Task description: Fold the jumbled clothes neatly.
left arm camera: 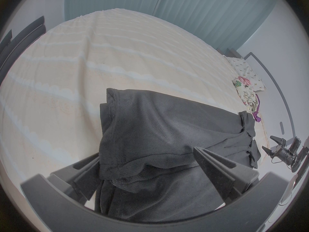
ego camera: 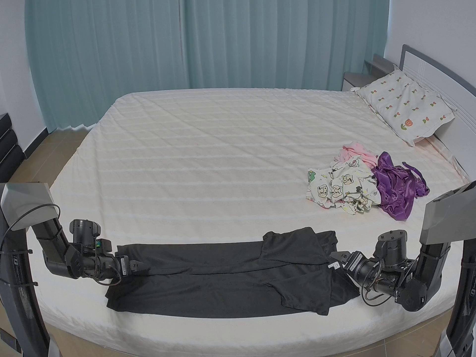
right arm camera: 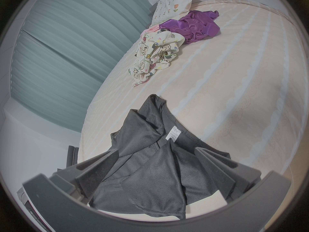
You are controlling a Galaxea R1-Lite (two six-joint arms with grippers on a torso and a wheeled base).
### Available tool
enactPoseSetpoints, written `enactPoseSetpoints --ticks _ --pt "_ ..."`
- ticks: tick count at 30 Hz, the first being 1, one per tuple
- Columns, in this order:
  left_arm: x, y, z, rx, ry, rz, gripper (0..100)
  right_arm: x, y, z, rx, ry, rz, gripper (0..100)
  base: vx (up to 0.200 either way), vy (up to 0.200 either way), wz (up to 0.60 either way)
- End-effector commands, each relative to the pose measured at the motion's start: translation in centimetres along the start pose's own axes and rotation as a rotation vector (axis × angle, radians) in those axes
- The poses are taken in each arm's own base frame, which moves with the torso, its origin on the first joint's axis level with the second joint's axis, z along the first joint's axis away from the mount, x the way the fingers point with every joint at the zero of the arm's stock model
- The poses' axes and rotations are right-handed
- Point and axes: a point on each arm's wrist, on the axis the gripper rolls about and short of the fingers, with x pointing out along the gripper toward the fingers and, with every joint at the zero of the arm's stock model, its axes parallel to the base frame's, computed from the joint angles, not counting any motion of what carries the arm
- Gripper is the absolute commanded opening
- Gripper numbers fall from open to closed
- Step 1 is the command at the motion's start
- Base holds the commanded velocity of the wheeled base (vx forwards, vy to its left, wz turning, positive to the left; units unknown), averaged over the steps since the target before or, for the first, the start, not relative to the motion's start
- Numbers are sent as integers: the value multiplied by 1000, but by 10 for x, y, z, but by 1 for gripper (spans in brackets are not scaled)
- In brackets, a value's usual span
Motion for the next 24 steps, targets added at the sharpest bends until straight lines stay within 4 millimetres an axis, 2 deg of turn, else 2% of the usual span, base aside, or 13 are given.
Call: enactPoseSetpoints --ticks 1,10,19,24 --pt "-15 -6 4 11 -31 -5 100 0 0 0 0 1 -1 100 0 0 0" --pt "-18 -8 7 17 -44 -5 100 0 0 0 0 -1 0 100 0 0 0" --pt "1 14 -5 64 13 49 100 0 0 0 0 -1 0 100 0 0 0" --pt "2 15 -1 67 2 48 100 0 0 -1 -1 1 -1 100 0 0 0"
